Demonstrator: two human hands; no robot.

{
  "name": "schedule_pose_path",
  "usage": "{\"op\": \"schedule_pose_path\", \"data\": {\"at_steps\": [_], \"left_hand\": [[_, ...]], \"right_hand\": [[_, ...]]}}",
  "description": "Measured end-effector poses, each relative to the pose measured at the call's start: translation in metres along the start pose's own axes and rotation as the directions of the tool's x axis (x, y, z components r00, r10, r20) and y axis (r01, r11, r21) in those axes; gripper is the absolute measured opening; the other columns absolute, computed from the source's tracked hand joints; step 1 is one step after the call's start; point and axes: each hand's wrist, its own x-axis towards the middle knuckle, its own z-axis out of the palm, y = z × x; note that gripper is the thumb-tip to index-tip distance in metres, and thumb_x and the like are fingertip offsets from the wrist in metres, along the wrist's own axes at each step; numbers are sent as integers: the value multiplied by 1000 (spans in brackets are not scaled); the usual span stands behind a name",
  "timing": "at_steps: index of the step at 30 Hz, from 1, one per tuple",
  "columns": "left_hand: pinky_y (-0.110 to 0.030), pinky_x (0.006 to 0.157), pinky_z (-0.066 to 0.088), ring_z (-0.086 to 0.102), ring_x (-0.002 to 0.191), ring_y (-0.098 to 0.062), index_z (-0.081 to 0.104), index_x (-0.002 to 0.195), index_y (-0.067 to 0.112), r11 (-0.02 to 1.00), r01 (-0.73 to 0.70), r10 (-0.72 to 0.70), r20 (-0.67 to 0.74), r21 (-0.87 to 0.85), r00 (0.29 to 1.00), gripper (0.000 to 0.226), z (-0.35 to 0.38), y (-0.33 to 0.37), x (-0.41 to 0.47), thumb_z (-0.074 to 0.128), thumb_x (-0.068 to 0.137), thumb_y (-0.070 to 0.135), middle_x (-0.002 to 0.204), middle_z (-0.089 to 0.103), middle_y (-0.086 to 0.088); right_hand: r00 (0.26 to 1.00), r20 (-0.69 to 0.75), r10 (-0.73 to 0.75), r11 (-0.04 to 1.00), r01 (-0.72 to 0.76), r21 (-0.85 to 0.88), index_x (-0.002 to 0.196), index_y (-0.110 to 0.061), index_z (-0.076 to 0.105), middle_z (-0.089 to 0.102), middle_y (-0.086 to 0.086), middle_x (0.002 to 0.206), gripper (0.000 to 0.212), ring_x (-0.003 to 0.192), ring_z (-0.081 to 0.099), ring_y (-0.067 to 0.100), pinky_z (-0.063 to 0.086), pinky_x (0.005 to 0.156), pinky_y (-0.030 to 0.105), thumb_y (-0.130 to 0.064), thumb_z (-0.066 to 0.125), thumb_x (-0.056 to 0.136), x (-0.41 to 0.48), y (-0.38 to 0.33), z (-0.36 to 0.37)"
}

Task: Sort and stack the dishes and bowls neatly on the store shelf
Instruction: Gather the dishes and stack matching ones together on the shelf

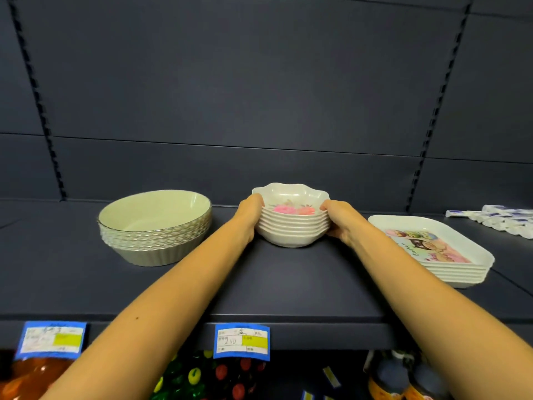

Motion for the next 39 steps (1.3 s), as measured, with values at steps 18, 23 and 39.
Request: {"op": "schedule_pose_path", "data": {"at_steps": [18,23,39], "left_hand": [[-26,62,35,47,85,-18,55,110,14,936,-164,241,-228,311,943,21,-214,55,-52,48,92,19,102,50,-3],[-25,61,43,49,69,-13,59,92,17,988,-50,51,-8,144,999,18,-239,24,-62,41,95,17,74,57,1],[-25,69,43,50,76,-13,58,109,17,973,-116,115,15,201,993,31,-318,16,-76,34,94,6,87,59,0]], "right_hand": [[928,328,-179,935,264,-238,122,-13,51,50,2,115,32,107,49,20,44,93,34,-31,45,97,-87,-42,146],[936,352,27,988,28,-150,112,-8,55,58,7,94,23,92,57,24,54,79,38,-18,38,99,-97,-32,171],[951,309,-22,991,61,-116,118,-7,51,58,12,100,27,79,58,18,56,71,32,-8,36,96,-154,-27,236]]}}
